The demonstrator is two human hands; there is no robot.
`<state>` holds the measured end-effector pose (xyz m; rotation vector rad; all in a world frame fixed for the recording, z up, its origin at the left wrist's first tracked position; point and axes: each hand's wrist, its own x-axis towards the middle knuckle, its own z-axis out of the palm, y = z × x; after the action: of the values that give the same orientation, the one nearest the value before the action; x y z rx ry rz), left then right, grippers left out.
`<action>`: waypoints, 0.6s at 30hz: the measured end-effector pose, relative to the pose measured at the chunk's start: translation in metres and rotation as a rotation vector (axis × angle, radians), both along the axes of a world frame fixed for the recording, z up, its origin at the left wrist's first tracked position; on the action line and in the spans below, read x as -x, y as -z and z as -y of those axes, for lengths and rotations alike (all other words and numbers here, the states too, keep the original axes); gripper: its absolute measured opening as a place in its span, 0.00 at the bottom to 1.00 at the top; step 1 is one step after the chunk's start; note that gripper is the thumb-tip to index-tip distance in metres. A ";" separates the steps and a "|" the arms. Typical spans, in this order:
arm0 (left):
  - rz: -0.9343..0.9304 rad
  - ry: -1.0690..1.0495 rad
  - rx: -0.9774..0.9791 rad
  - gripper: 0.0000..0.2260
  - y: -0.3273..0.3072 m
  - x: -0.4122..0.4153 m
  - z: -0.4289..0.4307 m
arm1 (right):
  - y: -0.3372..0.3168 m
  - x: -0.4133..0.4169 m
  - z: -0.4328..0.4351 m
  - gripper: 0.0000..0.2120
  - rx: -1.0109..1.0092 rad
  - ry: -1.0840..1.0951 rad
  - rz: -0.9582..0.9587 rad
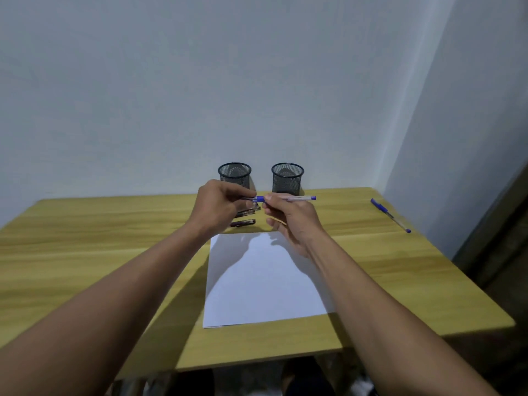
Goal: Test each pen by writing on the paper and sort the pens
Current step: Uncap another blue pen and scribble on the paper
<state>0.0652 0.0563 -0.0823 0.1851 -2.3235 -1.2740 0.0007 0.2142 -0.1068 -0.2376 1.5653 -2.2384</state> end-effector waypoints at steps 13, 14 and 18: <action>0.139 0.028 -0.146 0.06 0.003 -0.027 0.037 | 0.010 -0.018 0.034 0.03 0.027 0.021 -0.017; 0.148 0.030 -0.166 0.06 0.001 -0.029 0.038 | 0.011 -0.019 0.036 0.03 0.016 0.031 -0.033; 0.119 0.031 -0.228 0.08 0.001 -0.032 0.043 | 0.010 -0.021 0.044 0.01 -0.046 0.017 -0.120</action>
<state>0.0970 0.0131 -0.0837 0.3085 -2.2821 -1.5824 0.0214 0.1700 -0.1170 -0.3527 1.6843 -2.2351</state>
